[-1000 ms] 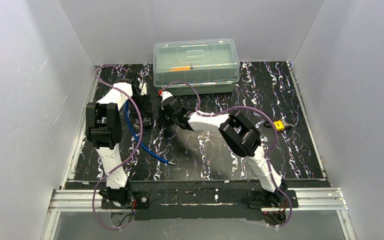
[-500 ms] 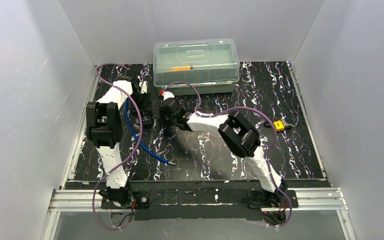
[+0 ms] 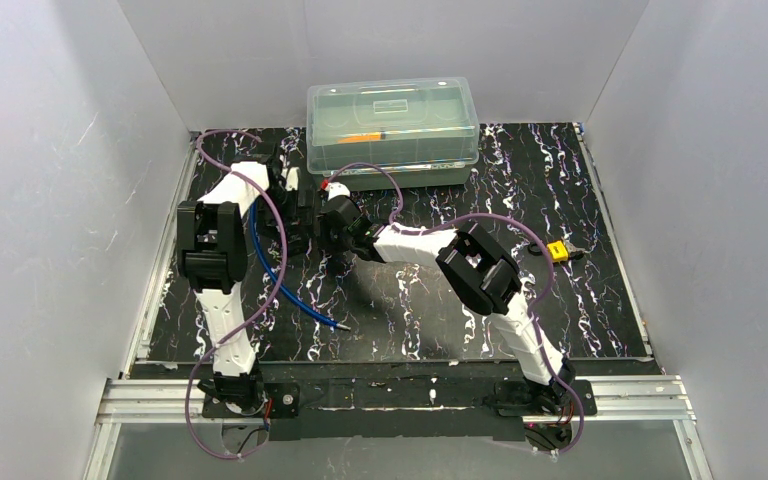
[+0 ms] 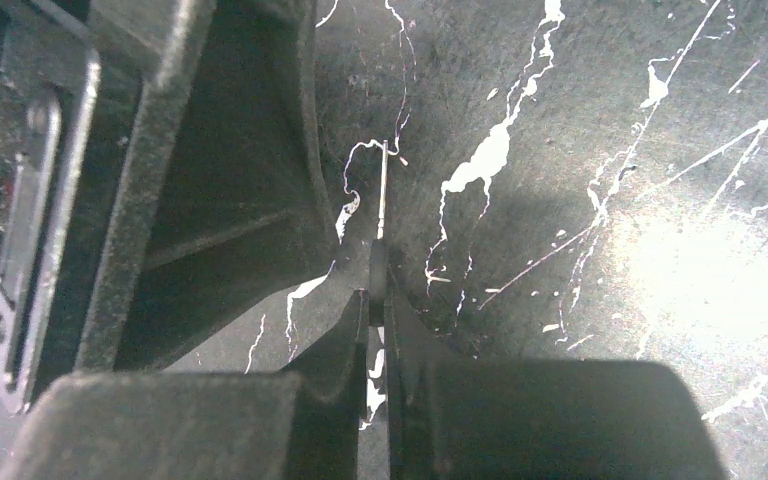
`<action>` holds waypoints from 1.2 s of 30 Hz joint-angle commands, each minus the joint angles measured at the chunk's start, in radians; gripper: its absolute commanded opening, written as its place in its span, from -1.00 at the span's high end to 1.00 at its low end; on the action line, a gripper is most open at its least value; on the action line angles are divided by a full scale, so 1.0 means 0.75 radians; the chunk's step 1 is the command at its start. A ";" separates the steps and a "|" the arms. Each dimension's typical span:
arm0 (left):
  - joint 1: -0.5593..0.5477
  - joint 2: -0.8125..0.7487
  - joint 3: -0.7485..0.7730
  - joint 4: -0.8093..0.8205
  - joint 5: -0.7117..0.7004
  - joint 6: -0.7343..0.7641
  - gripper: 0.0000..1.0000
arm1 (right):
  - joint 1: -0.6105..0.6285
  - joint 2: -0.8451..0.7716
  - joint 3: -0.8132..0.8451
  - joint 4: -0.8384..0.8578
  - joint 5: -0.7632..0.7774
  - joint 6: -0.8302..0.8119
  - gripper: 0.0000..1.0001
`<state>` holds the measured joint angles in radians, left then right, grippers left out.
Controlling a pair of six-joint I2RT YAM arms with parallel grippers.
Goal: Lock with the key
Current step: Place the key at the center of the board.
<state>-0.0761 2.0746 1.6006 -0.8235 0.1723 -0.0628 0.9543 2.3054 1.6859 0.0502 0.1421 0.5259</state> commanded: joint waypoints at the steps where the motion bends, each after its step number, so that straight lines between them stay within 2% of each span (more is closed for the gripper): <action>1: -0.005 -0.134 0.067 -0.035 0.028 -0.001 -0.97 | 0.002 0.012 0.048 -0.050 -0.001 0.028 0.97; 4: -0.002 -0.188 0.092 -0.053 0.026 -0.002 -0.97 | 0.002 0.024 0.058 -0.063 -0.015 0.049 0.94; 10: 0.070 -0.262 0.113 -0.067 0.070 -0.030 -0.97 | 0.004 -0.004 0.037 -0.056 -0.055 0.053 0.47; 14: 0.159 -0.301 0.145 -0.081 0.139 -0.053 -0.97 | 0.004 -0.068 0.000 -0.012 -0.119 0.039 0.29; 19: 0.165 -0.375 0.105 -0.083 0.135 -0.032 -0.97 | 0.004 -0.158 -0.051 0.051 -0.260 0.026 0.02; 21: 0.165 -0.410 0.083 -0.077 0.139 -0.023 -0.97 | 0.004 -0.223 -0.093 0.082 -0.281 -0.006 -0.15; 26: 0.169 -0.511 0.079 -0.052 0.057 0.008 -0.97 | -0.015 -0.447 -0.263 0.130 -0.227 -0.184 -0.74; 28: 0.185 -0.554 0.101 -0.050 0.083 0.035 -0.97 | -0.045 -0.531 -0.315 0.125 -0.248 -0.245 -0.88; 32: 0.198 -0.687 0.085 0.003 0.164 0.076 -0.97 | -0.165 -0.700 -0.356 -0.036 -0.357 -0.369 -0.96; 36: 0.198 -0.777 0.048 -0.004 0.256 0.130 -0.97 | -0.379 -0.909 -0.440 -0.236 -0.536 -0.494 -0.97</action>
<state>0.0696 1.5898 1.6573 -0.8280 0.2738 -0.0314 0.8169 1.7731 1.4173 0.0083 -0.1345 0.2856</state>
